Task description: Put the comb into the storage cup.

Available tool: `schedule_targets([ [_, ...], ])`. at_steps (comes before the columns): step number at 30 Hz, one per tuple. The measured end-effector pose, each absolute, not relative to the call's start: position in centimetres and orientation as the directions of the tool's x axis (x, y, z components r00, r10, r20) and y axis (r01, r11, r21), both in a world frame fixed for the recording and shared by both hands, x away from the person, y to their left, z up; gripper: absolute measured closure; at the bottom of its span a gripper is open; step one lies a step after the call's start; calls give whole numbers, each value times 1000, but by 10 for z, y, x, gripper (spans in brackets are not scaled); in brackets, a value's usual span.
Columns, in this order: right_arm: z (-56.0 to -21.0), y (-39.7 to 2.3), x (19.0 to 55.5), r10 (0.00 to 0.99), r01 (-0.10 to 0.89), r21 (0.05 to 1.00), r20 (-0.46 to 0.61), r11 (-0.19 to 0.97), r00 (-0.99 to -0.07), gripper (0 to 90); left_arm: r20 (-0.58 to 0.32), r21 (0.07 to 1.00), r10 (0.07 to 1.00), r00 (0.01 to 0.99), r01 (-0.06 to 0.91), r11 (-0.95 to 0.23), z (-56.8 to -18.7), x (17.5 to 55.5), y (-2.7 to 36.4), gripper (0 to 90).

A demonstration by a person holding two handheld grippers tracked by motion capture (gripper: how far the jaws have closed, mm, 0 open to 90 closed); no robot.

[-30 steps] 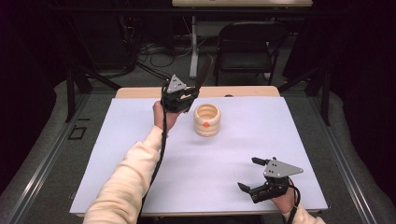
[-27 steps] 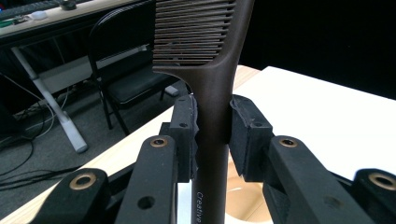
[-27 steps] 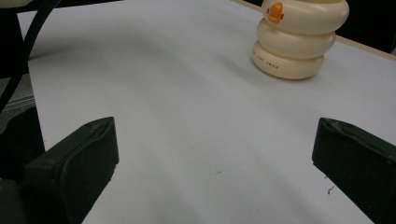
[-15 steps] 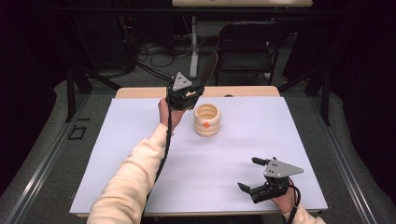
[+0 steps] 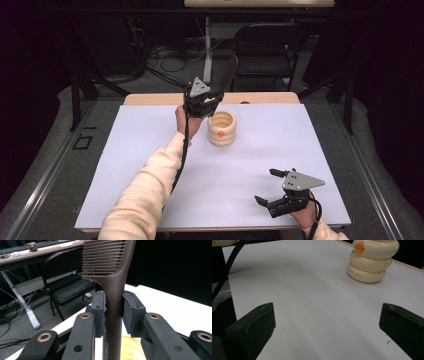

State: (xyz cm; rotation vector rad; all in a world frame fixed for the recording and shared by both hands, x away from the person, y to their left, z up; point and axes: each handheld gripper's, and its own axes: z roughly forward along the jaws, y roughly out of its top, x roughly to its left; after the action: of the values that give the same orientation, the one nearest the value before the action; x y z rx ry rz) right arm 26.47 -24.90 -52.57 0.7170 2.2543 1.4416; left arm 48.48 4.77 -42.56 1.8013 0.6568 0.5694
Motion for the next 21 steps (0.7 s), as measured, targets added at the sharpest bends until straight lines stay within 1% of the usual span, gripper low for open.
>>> schedule_targets([
  [8, -526, -249, 265, 594, 221, 912, -31, 346, -804, 1, 54, 951, 669, 741, 166, -261, -430, 488, 43, 723],
  [21, -526, -249, 265, 592, 217, 913, -33, 346, -805, 1, 12, 953, 667, 745, 194, -234, -439, 492, 39, 723],
])
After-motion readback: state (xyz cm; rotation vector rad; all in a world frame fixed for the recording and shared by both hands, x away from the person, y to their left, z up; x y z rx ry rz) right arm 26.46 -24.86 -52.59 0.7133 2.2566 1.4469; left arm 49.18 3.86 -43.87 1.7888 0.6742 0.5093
